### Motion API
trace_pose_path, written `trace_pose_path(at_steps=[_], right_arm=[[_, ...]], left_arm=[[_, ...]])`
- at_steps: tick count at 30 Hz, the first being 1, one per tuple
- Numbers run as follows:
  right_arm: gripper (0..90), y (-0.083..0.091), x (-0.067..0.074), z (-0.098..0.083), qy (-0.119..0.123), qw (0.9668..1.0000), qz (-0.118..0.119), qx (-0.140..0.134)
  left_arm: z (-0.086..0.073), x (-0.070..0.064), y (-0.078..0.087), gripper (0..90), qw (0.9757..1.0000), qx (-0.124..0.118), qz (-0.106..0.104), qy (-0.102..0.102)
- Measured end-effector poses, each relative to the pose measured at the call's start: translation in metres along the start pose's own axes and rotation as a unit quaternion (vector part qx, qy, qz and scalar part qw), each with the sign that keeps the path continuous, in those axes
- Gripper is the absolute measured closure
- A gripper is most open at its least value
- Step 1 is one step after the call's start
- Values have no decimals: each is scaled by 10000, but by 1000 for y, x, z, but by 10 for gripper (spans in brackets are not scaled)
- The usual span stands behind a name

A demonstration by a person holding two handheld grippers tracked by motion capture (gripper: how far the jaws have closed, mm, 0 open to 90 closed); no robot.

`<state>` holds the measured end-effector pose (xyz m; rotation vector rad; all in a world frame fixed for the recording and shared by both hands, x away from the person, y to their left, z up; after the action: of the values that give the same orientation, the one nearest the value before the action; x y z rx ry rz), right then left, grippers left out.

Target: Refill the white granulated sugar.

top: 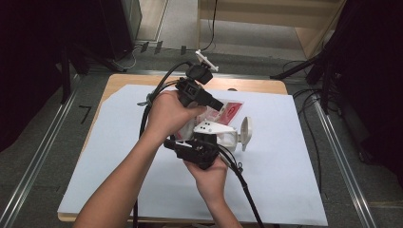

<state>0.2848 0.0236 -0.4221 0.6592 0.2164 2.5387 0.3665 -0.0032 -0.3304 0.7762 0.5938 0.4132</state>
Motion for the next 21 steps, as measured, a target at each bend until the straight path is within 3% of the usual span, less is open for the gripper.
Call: trace_pose_path(at_steps=[10,21], right_arm=[[648,-4,-1,1,-16,10000,24,52],[649,-5,-1,1,-25,10000,-35,27]], left_arm=[[-1,5,0,861,9999,30,-28,93],[-1,5,0,861,9999,80,-72,67]])
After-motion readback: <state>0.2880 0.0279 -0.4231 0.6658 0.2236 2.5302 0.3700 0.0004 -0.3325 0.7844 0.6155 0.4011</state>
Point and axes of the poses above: each handheld gripper's, and its own axes: y roughly backward along the jaws, z roughly out of its top, x roughly to its left, the point moved 7 cm from there along -y, roughly forward along the jaws, and after that the axes turned 3 degrees about -z, right-handed, at the moved point
